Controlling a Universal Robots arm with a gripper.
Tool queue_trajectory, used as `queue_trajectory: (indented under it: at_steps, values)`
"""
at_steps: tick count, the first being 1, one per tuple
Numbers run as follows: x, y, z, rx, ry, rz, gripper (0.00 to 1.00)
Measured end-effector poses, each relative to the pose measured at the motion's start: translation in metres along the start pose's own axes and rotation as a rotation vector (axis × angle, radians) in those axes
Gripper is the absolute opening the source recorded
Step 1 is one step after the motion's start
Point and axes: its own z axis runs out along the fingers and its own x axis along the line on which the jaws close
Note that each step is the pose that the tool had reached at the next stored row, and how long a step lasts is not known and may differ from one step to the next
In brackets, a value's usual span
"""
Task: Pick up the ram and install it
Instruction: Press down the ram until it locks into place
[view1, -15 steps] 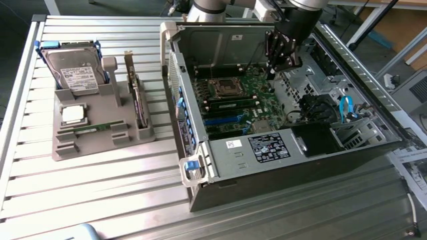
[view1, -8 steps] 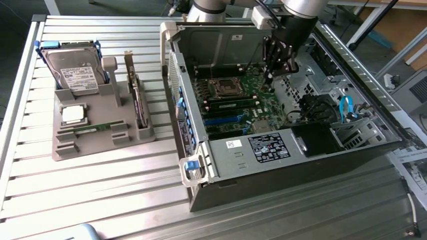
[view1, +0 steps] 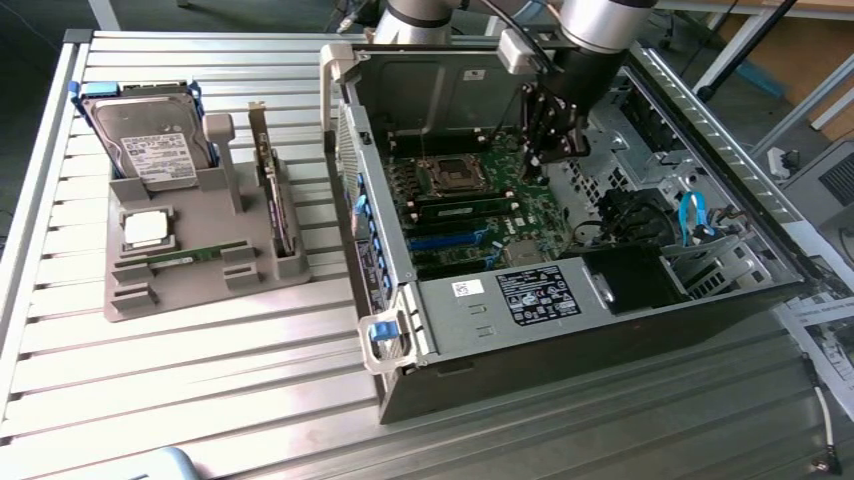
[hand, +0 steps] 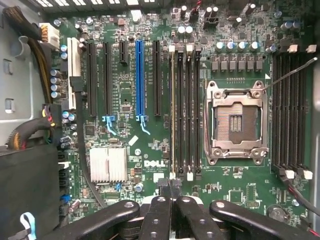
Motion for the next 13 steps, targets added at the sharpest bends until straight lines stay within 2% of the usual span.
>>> queue_trajectory:
  at_steps: [13]
  values:
    - [-0.001,-0.001,0.0238,0.0,0.0,0.0,0.11]
